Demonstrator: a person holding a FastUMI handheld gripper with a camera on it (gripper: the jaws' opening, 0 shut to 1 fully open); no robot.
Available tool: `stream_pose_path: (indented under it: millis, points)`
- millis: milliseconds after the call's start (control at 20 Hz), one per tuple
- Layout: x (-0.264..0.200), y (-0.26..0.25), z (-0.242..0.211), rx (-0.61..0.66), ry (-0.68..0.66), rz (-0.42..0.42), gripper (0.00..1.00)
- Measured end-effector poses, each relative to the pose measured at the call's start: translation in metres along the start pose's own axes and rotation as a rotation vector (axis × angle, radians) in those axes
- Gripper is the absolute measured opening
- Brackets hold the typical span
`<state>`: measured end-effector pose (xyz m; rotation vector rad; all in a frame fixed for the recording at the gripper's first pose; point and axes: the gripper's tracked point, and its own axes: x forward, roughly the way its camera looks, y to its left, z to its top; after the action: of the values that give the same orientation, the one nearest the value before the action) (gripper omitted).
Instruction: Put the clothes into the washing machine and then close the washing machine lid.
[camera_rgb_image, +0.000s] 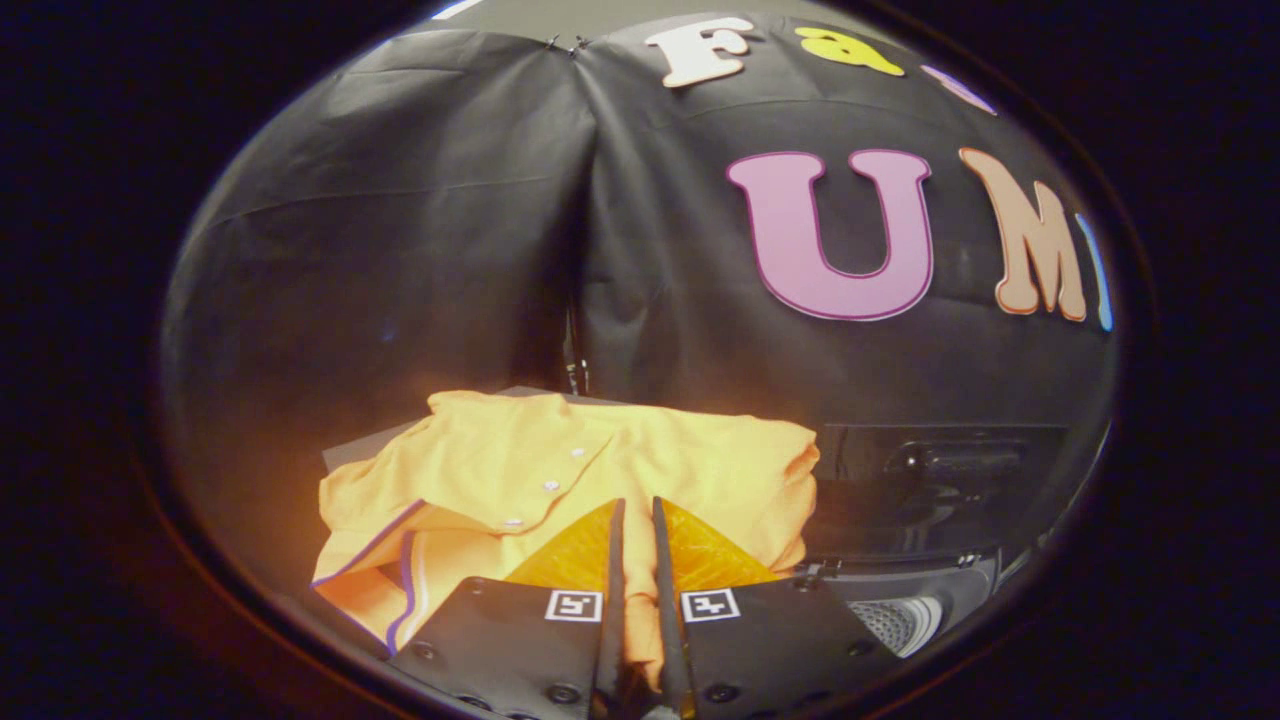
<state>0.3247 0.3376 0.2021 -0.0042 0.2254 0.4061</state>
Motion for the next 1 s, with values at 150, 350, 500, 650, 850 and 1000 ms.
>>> stream_pose_path:
  millis: [150,350,500,650,850,1000]
  points:
    - [-0.007,-0.051,0.003,-0.008,-0.015,-0.111,0.14]
    - [-0.018,-0.138,-0.004,-0.049,-0.020,-0.311,0.15]
    - [-0.031,-0.208,-0.021,-0.063,0.003,-0.472,0.14]
    - [-0.044,-0.252,-0.041,-0.011,0.016,-0.560,0.14]
    - [-0.049,-0.267,-0.049,0.033,0.001,-0.571,0.46]
    - [-0.046,-0.268,-0.050,0.051,-0.012,-0.558,0.46]
